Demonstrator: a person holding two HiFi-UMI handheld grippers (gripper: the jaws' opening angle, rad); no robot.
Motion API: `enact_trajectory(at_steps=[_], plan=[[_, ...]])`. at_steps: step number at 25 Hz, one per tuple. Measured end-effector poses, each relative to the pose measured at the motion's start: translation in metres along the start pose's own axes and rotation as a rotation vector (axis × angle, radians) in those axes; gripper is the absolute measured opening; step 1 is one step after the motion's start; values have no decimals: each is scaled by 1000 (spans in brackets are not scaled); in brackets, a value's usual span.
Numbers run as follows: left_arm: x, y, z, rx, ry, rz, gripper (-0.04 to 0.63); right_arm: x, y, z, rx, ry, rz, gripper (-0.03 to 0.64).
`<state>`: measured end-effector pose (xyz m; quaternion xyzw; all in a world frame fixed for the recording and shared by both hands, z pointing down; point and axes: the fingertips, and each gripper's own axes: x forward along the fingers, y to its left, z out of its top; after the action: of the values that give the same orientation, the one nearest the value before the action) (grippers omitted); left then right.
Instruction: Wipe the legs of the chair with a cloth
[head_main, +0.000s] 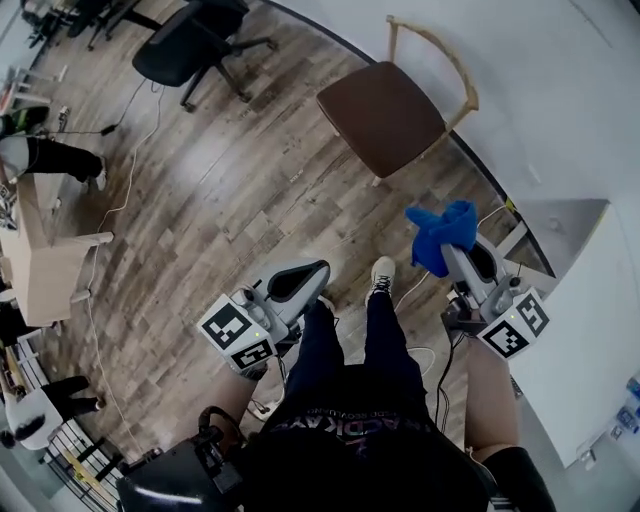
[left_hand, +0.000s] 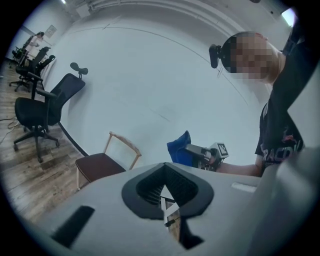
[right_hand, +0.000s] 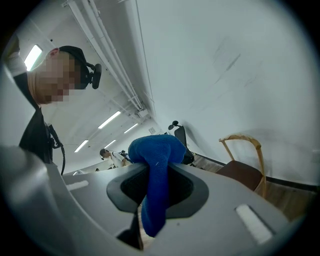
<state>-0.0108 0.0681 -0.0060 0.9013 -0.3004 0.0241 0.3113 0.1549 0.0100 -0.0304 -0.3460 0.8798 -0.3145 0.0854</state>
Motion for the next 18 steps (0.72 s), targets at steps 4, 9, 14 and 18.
enact_trajectory(at_steps=[4, 9, 14, 18], plan=[[11, 31, -22, 0, 34, -28, 5, 18, -25, -28, 12, 18, -37, 81], [23, 74, -45, 75, 39, -6, 5, 42, -70, -72, 32, 64, -72, 81], [31, 117, -82, 88, 23, 7, 5, 64, -113, -125, 34, 116, -90, 81], [40, 144, -115, 106, 19, 3, 5, 75, -149, -166, 23, 161, -113, 81]])
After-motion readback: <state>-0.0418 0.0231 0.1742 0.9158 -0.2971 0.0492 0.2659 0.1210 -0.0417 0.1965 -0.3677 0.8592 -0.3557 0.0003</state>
